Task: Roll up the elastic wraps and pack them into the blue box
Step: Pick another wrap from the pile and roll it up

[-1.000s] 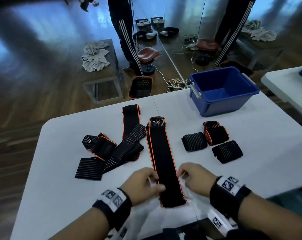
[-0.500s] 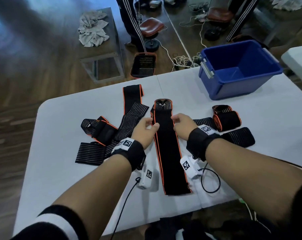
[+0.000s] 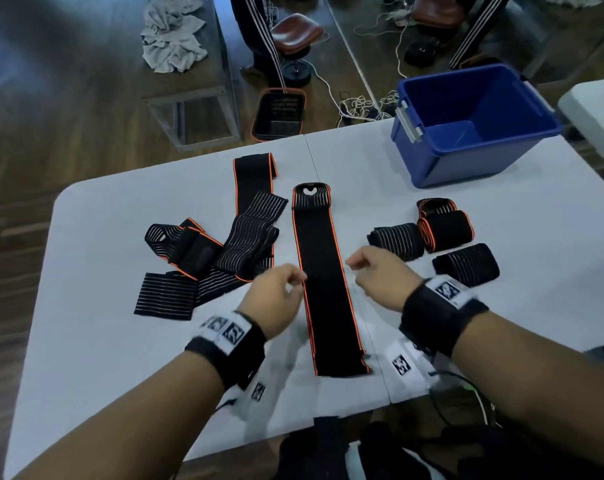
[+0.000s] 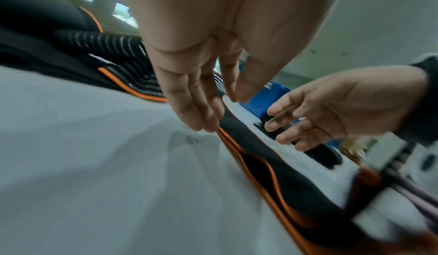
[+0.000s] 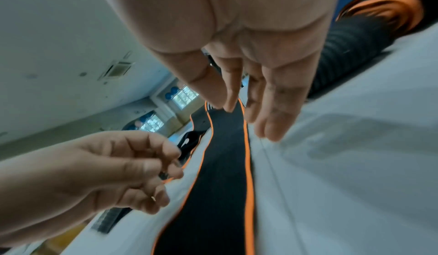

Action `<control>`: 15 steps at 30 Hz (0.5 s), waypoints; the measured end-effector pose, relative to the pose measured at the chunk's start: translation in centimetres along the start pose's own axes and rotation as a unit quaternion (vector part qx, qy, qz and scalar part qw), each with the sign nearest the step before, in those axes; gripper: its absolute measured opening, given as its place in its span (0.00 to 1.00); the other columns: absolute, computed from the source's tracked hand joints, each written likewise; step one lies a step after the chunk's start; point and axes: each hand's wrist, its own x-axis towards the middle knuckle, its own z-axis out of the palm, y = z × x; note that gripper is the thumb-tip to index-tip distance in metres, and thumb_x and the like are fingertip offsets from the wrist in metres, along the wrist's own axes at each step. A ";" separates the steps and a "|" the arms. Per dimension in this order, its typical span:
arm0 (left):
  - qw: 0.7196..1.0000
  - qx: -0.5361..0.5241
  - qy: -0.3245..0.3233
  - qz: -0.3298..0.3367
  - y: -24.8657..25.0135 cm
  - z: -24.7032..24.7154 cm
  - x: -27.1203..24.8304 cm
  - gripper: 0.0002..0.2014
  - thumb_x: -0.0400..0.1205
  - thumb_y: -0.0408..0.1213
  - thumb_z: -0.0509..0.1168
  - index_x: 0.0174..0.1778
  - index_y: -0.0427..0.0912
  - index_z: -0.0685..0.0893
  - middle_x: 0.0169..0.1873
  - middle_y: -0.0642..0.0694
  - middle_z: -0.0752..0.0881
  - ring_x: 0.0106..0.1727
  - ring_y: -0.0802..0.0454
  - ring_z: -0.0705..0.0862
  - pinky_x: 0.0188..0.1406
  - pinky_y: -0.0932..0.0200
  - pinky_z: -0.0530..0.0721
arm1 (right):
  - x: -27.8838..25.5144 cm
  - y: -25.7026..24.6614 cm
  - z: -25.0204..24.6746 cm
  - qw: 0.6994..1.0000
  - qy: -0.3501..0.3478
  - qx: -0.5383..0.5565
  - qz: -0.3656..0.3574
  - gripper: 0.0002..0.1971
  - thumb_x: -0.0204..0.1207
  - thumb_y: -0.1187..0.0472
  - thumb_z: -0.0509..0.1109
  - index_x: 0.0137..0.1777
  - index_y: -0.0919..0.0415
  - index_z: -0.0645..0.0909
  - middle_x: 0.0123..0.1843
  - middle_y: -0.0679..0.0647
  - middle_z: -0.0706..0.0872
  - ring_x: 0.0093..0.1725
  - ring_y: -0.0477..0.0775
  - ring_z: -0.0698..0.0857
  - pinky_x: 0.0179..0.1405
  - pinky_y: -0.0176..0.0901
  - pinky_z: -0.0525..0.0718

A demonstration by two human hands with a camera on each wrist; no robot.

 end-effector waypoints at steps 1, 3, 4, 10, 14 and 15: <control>1.000 0.021 -0.019 0.006 -0.2 0.3 -1.7 0.09 0.80 0.32 0.67 0.51 0.51 0.85 0.46 0.54 0.87 0.46 0.57 0.83 0.55 0.61 0.80 | -1.3 0.9 0.1 1.000 -0.017 -0.012 0.009 0.12 0.78 0.69 0.62 0.50 0.52 0.81 0.54 0.51 0.85 0.51 0.53 0.84 0.58 0.52 0.85; 0.998 0.037 -0.059 -0.002 -1.2 1.2 -4.2 0.13 0.78 0.32 0.68 0.55 0.52 0.87 0.46 0.57 0.89 0.45 0.61 0.84 0.55 0.65 0.81 | -3.6 2.8 0.4 0.998 -0.050 -0.012 0.034 0.10 0.78 0.67 0.63 0.47 0.49 0.81 0.48 0.50 0.85 0.46 0.52 0.84 0.51 0.50 0.86; 0.997 0.030 -0.072 -0.011 -1.8 1.6 -5.1 0.15 0.77 0.31 0.69 0.56 0.53 0.88 0.47 0.58 0.89 0.47 0.63 0.85 0.56 0.66 0.81 | -4.6 3.6 0.7 0.997 -0.063 -0.007 0.040 0.10 0.78 0.67 0.64 0.47 0.49 0.81 0.47 0.50 0.85 0.44 0.51 0.85 0.47 0.48 0.86; 0.993 0.071 -0.077 0.057 -3.3 2.9 -7.5 0.32 0.70 0.18 0.62 0.65 0.54 0.84 0.70 0.59 0.74 0.63 0.60 0.79 0.67 0.67 0.78 | -8.5 4.7 1.5 0.988 -0.099 -0.117 -0.034 0.24 0.76 0.75 0.61 0.65 0.50 0.79 0.60 0.42 0.80 0.57 0.39 0.80 0.58 0.26 0.76; 0.978 0.139 -0.094 0.124 -3.0 4.0 -8.8 0.31 0.73 0.32 0.70 0.74 0.56 0.76 0.78 0.56 0.70 0.72 0.52 0.74 0.73 0.59 0.73 | -9.3 4.3 1.9 0.966 -0.122 -0.202 -0.100 0.29 0.73 0.72 0.70 0.73 0.51 0.74 0.67 0.44 0.76 0.65 0.40 0.75 0.65 0.27 0.72; 0.973 0.162 -0.100 0.130 -2.9 4.3 -9.0 0.30 0.74 0.37 0.70 0.74 0.55 0.76 0.79 0.55 0.71 0.72 0.50 0.74 0.74 0.55 0.74 | -9.4 4.2 2.1 0.958 -0.124 -0.230 -0.120 0.28 0.73 0.67 0.73 0.73 0.51 0.73 0.68 0.45 0.76 0.66 0.44 0.75 0.68 0.34 0.74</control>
